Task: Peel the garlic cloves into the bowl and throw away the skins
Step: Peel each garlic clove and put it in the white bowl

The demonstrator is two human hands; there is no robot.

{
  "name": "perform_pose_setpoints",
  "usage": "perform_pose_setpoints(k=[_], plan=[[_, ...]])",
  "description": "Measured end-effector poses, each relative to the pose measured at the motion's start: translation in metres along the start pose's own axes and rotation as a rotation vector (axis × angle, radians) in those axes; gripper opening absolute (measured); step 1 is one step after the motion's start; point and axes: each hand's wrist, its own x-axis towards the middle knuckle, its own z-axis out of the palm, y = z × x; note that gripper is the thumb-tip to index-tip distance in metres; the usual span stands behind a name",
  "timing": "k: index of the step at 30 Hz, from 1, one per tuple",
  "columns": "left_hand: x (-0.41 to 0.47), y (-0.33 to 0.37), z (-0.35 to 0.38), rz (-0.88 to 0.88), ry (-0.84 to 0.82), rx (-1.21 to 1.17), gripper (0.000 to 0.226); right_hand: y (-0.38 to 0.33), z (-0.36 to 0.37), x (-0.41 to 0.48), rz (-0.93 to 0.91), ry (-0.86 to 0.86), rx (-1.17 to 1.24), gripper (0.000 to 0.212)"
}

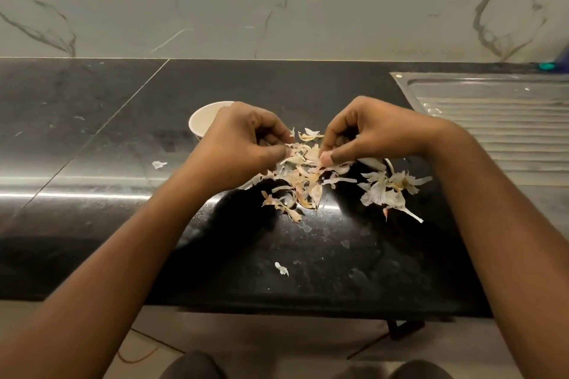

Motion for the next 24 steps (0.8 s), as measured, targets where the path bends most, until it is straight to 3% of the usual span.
perform_pose_setpoints(k=[6, 13, 24], plan=[[-0.002, -0.005, 0.000, -0.004, 0.006, 0.005, 0.004, 0.011, -0.023, -0.014, 0.021, 0.133, -0.025, 0.008], [-0.001, -0.004, -0.001, -0.035, -0.032, -0.032, 0.020, 0.007, -0.026, -0.021, 0.075, 0.044, 0.022, 0.013], [-0.001, -0.006, 0.007, -0.058, -0.056, -0.067, 0.016, 0.010, -0.012, -0.007, 0.139, -0.035, -0.147, 0.025]])
